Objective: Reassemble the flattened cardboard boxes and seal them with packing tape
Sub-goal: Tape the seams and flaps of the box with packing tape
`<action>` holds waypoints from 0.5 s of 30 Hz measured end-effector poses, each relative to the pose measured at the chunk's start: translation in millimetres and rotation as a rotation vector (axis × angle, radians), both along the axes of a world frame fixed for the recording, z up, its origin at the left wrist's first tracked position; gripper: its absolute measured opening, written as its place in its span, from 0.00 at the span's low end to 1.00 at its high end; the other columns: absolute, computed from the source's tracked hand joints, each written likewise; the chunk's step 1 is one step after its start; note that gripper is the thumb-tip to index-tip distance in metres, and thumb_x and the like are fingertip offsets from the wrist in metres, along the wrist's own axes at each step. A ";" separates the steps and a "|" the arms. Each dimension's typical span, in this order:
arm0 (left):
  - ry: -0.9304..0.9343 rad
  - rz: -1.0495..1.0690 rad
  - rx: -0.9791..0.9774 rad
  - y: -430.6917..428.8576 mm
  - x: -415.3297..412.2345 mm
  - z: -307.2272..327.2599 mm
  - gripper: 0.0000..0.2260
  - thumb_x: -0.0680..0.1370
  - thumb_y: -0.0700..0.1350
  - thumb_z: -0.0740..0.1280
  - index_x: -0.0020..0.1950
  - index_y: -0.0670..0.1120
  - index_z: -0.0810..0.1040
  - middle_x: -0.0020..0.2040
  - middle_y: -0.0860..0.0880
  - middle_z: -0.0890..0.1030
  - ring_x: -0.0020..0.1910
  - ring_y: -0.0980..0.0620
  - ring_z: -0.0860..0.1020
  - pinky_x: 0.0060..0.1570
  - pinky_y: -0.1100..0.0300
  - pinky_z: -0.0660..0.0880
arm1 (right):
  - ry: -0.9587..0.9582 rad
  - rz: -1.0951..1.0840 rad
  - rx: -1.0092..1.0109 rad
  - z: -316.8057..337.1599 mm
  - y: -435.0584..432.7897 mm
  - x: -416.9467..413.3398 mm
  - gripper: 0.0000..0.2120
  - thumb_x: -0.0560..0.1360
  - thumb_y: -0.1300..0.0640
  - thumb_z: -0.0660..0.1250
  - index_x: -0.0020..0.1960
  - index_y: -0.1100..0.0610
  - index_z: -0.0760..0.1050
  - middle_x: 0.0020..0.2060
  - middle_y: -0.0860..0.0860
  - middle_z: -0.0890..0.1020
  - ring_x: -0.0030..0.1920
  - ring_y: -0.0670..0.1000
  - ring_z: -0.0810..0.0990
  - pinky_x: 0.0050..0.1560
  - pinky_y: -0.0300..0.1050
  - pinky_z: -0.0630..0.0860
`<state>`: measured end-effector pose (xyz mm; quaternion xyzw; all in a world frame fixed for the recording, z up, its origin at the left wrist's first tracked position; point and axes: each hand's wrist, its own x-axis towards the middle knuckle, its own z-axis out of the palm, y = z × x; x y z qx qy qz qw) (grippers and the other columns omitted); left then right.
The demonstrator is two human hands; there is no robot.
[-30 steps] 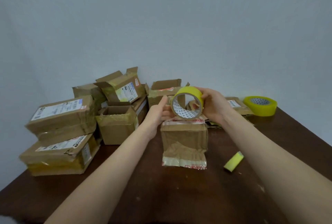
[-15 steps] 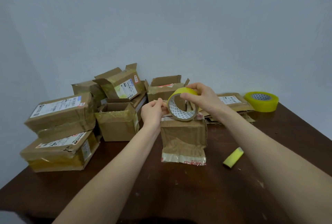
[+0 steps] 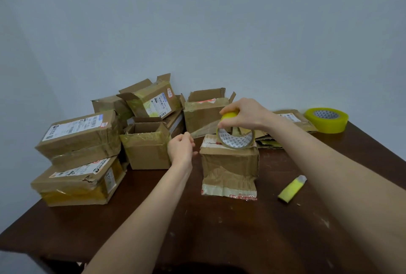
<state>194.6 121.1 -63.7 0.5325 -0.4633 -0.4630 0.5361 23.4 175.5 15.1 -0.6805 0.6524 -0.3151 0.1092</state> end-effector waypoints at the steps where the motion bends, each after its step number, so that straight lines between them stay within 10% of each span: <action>1: -0.021 -0.005 -0.006 -1.5 1.3 -2.0 0.15 0.79 0.42 0.60 0.33 0.43 0.73 0.31 0.48 0.72 0.34 0.52 0.72 0.33 0.59 0.76 | 0.020 -0.001 0.011 -1.0 -0.7 0.3 0.24 0.68 0.44 0.74 0.61 0.52 0.79 0.60 0.50 0.78 0.60 0.49 0.74 0.55 0.40 0.70; 12: -0.175 -0.366 0.347 2.0 9.8 -41.0 0.16 0.80 0.54 0.61 0.38 0.45 0.73 0.31 0.49 0.70 0.28 0.55 0.68 0.25 0.63 0.71 | -0.138 -0.013 0.029 -15.2 0.8 -2.2 0.19 0.70 0.40 0.71 0.53 0.51 0.72 0.46 0.49 0.78 0.44 0.50 0.77 0.37 0.41 0.70; 15: -0.472 -0.287 0.092 -2.9 17.2 -36.7 0.08 0.79 0.50 0.65 0.49 0.46 0.75 0.42 0.49 0.75 0.37 0.53 0.75 0.35 0.60 0.74 | -0.129 -0.006 0.015 -16.1 2.2 0.9 0.20 0.71 0.41 0.71 0.54 0.52 0.72 0.49 0.50 0.78 0.45 0.49 0.77 0.37 0.40 0.69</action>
